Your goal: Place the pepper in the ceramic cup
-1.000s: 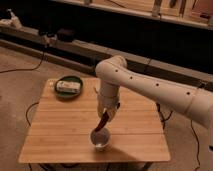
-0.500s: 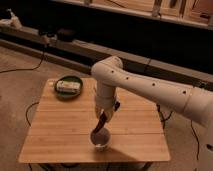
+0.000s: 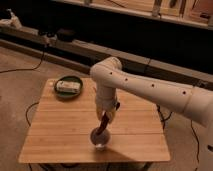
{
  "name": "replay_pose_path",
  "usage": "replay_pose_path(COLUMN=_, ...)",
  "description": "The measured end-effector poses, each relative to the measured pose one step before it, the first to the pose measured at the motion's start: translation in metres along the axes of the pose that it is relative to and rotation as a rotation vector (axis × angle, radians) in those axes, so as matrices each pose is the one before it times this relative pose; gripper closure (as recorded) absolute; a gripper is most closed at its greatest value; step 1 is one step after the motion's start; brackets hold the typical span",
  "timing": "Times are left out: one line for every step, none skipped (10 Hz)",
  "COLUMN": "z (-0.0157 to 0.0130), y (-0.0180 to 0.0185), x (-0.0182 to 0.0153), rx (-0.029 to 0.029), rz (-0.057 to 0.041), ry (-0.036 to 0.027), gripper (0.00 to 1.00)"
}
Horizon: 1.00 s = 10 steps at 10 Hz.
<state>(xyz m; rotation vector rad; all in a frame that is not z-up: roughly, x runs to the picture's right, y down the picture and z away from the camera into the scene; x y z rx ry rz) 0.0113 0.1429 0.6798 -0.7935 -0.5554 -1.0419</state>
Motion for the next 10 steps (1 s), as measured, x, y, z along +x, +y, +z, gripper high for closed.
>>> replay_pose_path(z=-0.00105, y=-0.00244, x=-0.00227, rx=0.00812, rz=-0.01123, ry=-0.00096, gripper=0.44)
replay_pose_path(z=-0.00081, y=-0.00409, x=-0.00263, rx=0.01285, rz=-0.01041, ry=-0.00349, gripper=0.34)
replay_pose_path(z=0.00036, y=-0.00226, x=-0.00167, rx=0.00694, rz=-0.00659, ry=-0.00420, gripper=0.26)
replay_pose_path(z=-0.00039, y=-0.00420, x=-0.00229, rx=0.01210, rz=-0.00617, ry=-0.00620, gripper=0.20)
replay_pose_path(z=-0.00034, y=-0.00380, x=-0.00224, rx=0.00848, rz=-0.00792, ry=-0.00449, gripper=0.20)
replay_pose_path(z=-0.00013, y=-0.00225, x=-0.00107, rx=0.00533, rz=-0.00431, ry=-0.00283, gripper=0.20)
replay_pose_path(z=0.00002, y=-0.00200, x=-0.00153, rx=0.00719, rz=-0.00493, ry=-0.00788, gripper=0.20)
replay_pose_path(z=-0.00063, y=-0.00098, x=-0.00138, rx=0.00793, rz=-0.00378, ry=-0.00850, gripper=0.20)
replay_pose_path(z=-0.00045, y=-0.00031, x=-0.00075, rx=0.00595, rz=-0.00199, ry=-0.00624, gripper=0.20)
replay_pose_path(z=-0.00114, y=-0.00121, x=0.00002, rx=0.01640, rz=0.00396, ry=-0.00789, gripper=0.20)
